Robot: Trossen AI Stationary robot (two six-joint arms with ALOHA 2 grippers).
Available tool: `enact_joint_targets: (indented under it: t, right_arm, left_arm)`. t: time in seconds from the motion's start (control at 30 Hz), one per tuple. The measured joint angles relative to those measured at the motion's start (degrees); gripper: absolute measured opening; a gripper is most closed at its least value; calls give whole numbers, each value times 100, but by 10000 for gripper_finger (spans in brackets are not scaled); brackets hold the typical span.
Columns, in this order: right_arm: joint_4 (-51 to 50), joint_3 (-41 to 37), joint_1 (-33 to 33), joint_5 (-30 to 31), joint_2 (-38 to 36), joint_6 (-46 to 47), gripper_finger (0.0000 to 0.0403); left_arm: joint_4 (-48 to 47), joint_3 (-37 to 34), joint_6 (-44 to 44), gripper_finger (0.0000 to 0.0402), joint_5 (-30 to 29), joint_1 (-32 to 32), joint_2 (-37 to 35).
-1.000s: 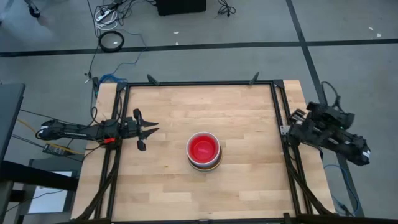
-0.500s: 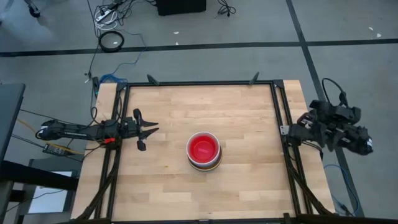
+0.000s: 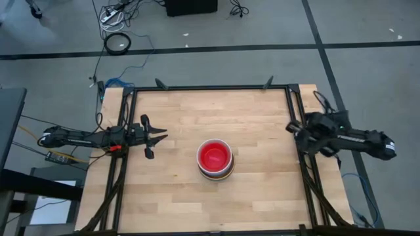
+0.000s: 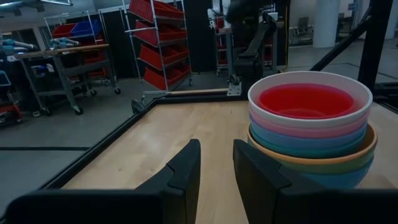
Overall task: Nest bowls inside each other
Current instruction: Return to Home Position
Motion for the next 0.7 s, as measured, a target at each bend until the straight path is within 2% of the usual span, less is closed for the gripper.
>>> enact_joint_targets:
  t: [0.17, 0.47, 0.7]
  right_arm:
    - [53, -517, -2, 410, -10, -751, 118]
    - [-300, -1161, -310, 820, 97, -1473, 118]
    - [-560, -1296, -473, 791, 128, -2004, 119]
  left_arm:
    - [1, 0, -1, 104, 1, -2, -1]
    - [0, 0, 0, 104, 0, 0, -2]
    - [2, 0, -1, 104, 0, -1, -1]
